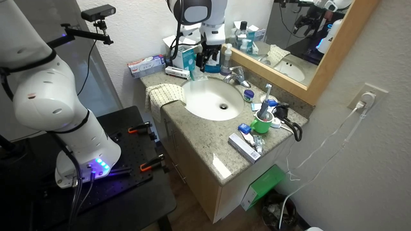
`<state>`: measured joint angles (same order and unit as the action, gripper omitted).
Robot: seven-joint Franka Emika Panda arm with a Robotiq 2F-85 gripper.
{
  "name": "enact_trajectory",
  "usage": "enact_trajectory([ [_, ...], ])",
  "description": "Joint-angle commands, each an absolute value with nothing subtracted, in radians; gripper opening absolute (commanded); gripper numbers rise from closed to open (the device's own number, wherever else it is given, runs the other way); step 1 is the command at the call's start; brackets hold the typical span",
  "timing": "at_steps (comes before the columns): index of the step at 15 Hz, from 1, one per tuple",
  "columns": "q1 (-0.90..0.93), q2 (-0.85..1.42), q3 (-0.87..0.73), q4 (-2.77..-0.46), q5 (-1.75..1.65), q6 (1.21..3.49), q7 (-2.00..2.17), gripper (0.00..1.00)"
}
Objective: Put the Vaseline inside the sink
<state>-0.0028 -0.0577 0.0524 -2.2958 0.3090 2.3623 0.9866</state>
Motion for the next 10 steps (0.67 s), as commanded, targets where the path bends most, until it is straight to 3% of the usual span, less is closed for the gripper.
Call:
enact_trajectory([
  [1, 0.001, 0.0, 0.052, -2.285, 0.236, 2.521, 1.157, 1.0],
  [10, 0.035, 0.205, -0.015, -2.149, -0.017, 2.625, 1.384, 1.0],
])
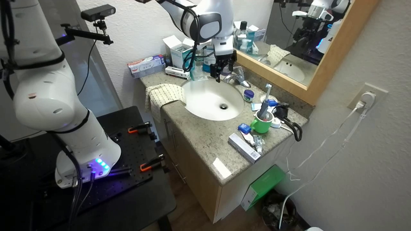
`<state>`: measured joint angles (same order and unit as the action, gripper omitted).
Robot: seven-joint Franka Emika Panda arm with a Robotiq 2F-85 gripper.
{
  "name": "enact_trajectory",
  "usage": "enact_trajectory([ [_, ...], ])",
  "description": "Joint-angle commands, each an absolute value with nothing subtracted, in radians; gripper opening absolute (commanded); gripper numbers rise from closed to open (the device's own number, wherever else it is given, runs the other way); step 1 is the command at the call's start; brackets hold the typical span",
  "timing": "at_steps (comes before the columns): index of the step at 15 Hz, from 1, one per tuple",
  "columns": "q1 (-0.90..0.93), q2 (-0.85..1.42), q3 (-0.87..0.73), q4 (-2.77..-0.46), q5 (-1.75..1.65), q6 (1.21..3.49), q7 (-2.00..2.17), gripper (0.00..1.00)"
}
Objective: Put the Vaseline inside the sink
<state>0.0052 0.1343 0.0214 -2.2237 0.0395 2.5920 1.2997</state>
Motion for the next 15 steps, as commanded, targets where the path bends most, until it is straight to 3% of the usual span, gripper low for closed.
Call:
enact_trajectory([
  [1, 0.044, 0.227, -0.029, -2.124, -0.039, 2.624, 1.403, 1.0],
  [15, 0.036, 0.3, -0.034, -2.044, 0.061, 2.612, 1.317, 1.0],
])
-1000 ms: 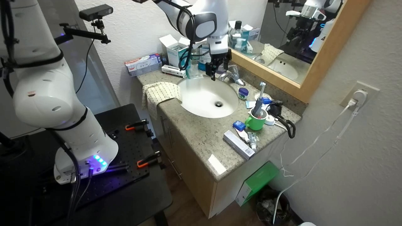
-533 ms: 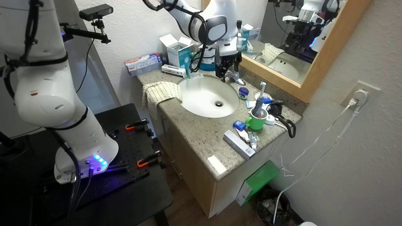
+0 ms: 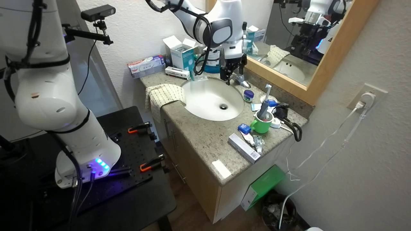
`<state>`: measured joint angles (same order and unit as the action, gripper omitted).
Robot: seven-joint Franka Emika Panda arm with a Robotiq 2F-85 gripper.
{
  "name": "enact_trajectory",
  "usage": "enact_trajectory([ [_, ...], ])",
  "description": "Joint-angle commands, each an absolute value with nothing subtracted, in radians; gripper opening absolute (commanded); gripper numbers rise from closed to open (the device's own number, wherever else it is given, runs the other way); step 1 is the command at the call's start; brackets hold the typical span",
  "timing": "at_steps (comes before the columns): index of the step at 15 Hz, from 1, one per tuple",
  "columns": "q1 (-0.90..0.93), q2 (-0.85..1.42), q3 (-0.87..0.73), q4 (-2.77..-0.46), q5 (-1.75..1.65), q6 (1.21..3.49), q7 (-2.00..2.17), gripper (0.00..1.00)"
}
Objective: Put the Vaseline inside the sink
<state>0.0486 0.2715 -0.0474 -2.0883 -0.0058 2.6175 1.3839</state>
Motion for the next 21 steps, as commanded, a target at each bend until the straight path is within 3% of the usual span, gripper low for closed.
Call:
enact_trajectory([
  [1, 0.039, 0.315, -0.039, -2.026, 0.078, 2.608, 1.31, 1.0],
  [8, 0.076, 0.465, -0.083, -1.863, 0.057, 2.574, 1.345, 1.0],
  [21, 0.09, 0.685, -0.114, -1.5, -0.009, 2.248, 1.304, 1.0],
])
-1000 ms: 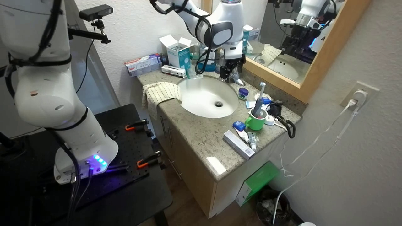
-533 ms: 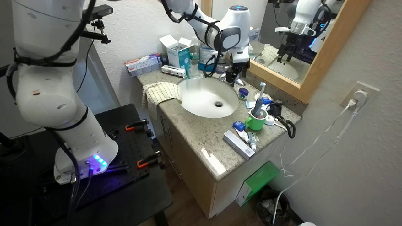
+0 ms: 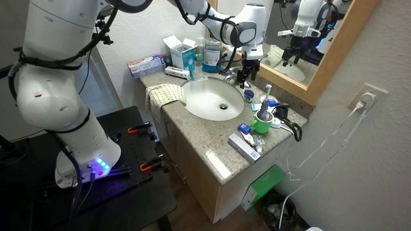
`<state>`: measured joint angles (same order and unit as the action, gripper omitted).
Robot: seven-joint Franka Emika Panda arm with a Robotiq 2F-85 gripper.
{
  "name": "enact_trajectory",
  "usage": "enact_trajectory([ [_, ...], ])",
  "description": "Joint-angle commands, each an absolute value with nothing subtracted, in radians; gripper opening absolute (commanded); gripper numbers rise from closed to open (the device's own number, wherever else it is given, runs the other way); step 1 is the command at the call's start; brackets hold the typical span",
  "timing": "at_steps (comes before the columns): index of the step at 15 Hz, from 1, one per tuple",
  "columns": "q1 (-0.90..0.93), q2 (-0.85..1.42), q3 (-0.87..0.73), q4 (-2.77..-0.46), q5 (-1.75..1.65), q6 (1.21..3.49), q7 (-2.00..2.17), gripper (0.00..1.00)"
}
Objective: Put the Vaseline inside the sink
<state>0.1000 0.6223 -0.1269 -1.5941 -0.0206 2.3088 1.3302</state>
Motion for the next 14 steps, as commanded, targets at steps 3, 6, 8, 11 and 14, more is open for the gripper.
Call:
enact_trajectory([
  [3, 0.085, 0.739, -0.104, -1.447, 0.009, 2.241, 1.294, 1.0],
  [6, 0.078, 0.78, -0.1, -1.408, 0.022, 2.25, 1.292, 1.0],
  [8, 0.074, 0.802, -0.101, -1.38, 0.028, 2.242, 1.293, 1.0],
  [11, 0.066, 0.836, -0.105, -1.338, 0.037, 2.217, 1.299, 1.0],
  [14, 0.056, 0.871, -0.105, -1.296, 0.046, 2.18, 1.3, 1.0],
])
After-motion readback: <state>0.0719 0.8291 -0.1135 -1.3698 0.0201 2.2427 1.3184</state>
